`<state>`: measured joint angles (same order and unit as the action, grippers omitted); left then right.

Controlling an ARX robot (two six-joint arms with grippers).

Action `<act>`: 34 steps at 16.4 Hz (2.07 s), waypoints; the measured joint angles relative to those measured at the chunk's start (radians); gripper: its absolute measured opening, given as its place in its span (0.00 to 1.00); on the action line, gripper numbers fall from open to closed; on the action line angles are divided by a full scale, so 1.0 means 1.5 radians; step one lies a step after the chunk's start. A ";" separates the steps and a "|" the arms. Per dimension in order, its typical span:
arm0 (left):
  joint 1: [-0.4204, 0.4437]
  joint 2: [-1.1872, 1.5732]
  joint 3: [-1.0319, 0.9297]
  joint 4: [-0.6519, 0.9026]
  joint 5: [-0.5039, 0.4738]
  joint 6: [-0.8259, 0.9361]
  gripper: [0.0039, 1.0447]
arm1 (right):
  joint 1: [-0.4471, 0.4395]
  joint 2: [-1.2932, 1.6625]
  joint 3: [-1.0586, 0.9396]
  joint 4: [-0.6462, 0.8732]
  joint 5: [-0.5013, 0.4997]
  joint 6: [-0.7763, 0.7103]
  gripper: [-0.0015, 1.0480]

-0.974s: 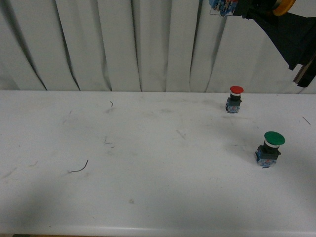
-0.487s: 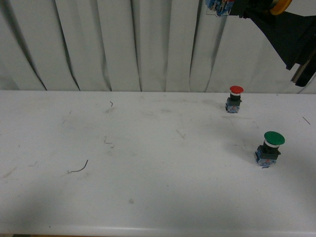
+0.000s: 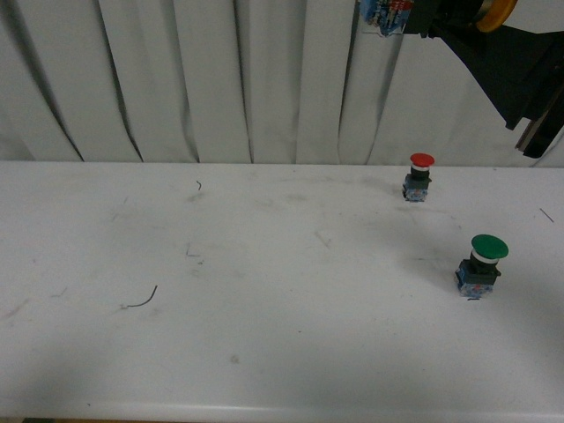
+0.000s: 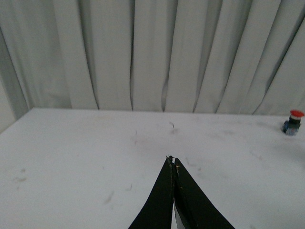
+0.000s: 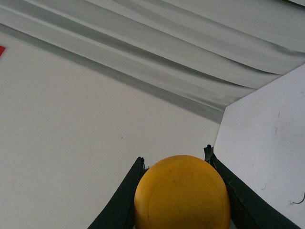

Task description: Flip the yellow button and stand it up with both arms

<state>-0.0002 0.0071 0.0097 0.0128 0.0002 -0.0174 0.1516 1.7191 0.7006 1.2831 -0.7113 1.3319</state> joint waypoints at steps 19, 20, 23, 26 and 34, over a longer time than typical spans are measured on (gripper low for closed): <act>0.000 0.001 0.000 -0.011 -0.001 0.000 0.94 | -0.155 0.144 0.326 -0.569 0.365 -0.876 0.34; 0.000 0.001 0.000 -0.011 -0.001 0.000 0.94 | -0.154 0.169 0.353 -0.587 0.377 -0.885 0.34; 0.000 0.001 0.000 -0.011 0.000 0.000 0.94 | -0.139 0.255 0.452 -0.684 0.417 -0.889 0.34; 0.000 0.001 0.000 -0.011 -0.001 0.000 0.94 | -0.105 0.329 0.552 -0.773 0.469 -0.896 0.34; 0.000 0.001 0.000 -0.011 -0.001 0.000 0.94 | -0.045 0.404 0.583 -0.821 0.514 -0.917 0.34</act>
<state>-0.0002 0.0090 0.0097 -0.0040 -0.0006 -0.0170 0.0841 2.3245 1.5753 0.0521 0.0593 -0.0429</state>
